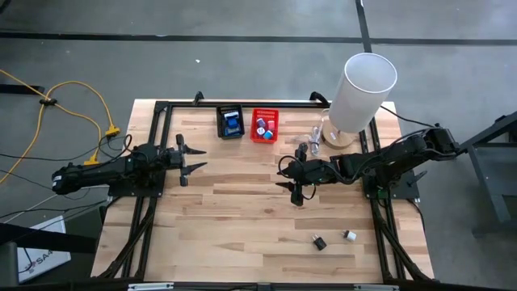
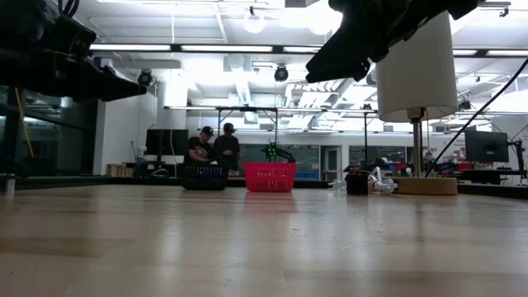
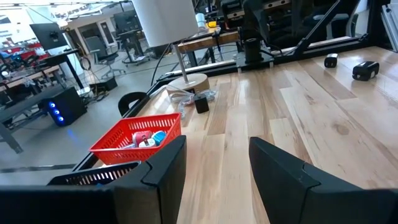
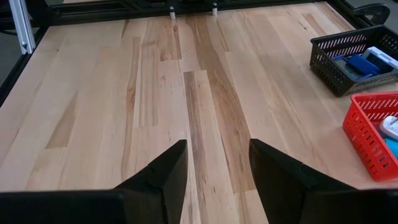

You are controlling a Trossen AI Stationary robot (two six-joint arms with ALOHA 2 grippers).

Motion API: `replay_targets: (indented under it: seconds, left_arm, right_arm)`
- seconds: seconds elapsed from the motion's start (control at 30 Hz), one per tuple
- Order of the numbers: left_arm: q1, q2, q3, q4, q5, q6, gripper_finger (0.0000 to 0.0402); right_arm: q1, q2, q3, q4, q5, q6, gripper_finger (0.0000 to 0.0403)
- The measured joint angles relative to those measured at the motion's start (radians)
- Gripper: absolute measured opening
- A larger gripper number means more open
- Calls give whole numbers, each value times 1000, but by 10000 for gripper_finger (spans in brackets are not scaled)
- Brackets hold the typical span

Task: Pick & Place Office items
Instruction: Put the white charger adapter into the red basket

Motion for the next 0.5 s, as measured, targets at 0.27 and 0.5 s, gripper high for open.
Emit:
replay_targets:
  seconds: [0.27, 0.5]
  left_arm:
    - [0, 0, 0, 0, 0, 0, 167]
    - [0, 0, 0, 0, 0, 0, 167]
  right_arm:
    - [0, 0, 0, 1, 1, 0, 159]
    - [0, 0, 0, 9, 3, 0, 159]
